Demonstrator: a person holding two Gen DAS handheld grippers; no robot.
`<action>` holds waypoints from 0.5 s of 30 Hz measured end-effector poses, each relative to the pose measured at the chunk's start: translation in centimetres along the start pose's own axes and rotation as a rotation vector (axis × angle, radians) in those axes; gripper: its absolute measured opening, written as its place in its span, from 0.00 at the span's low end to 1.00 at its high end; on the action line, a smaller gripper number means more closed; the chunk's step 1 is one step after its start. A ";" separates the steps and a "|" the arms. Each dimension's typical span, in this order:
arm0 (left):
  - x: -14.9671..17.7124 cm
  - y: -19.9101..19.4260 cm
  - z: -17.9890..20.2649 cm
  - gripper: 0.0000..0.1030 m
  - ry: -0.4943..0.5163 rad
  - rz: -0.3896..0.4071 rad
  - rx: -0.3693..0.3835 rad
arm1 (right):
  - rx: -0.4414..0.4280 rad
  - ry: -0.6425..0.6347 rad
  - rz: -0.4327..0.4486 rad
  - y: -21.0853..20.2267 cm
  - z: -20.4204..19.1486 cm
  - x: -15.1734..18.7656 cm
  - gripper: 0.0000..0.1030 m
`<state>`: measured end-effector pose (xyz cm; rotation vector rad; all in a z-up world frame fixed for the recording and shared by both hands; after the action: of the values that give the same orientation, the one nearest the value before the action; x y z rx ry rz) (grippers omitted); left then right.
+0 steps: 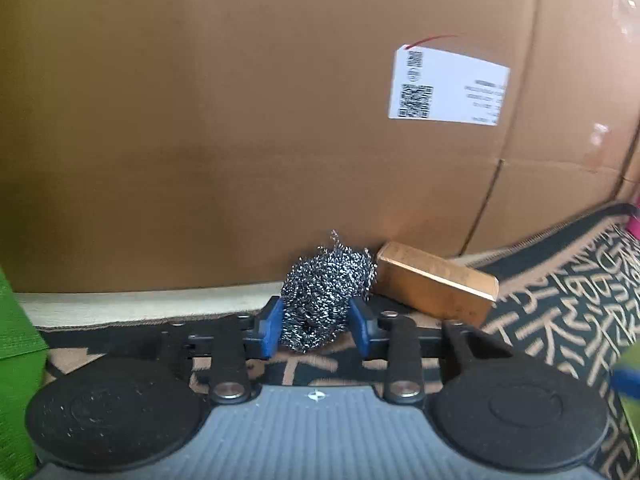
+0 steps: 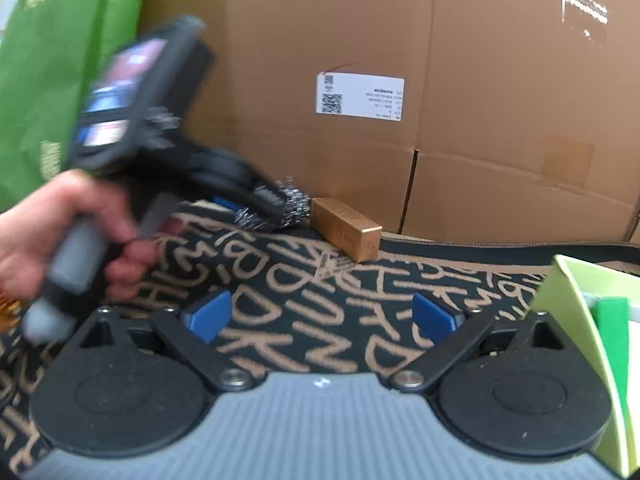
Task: Organize objects
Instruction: 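Move both grippers back toward the steel wool scrubber and tan box, then grasp the steel wool scrubber with the left gripper while the right grasps the tan box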
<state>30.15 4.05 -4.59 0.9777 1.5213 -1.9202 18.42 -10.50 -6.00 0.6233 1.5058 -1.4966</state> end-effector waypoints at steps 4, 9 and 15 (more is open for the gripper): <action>1.0 -2.8 -0.6 0.25 0.001 -0.004 0.039 | 0.040 0.069 -0.010 3.2 1.1 -1.4 0.87; 1.8 -5.1 -1.2 0.24 0.010 0.016 0.026 | 0.129 0.104 -0.071 7.8 2.4 -2.2 0.78; 1.7 -4.8 -1.6 0.24 -0.011 0.024 0.050 | 0.134 0.119 -0.092 10.3 3.5 -3.3 0.38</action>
<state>25.83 6.86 -3.21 1.0001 1.4555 -1.9527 29.53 -11.62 -7.97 0.7418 1.5517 -1.6662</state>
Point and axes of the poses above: each gripper's, at about its wrist camera, not at the fingertips, and y roughly the way its jaws point, z to its right, x to its underside, the point moved 2 cm from there along y, roughly the way its jaws point, and after that the axes turned 5 degrees about -y, right-handed, at the moved point
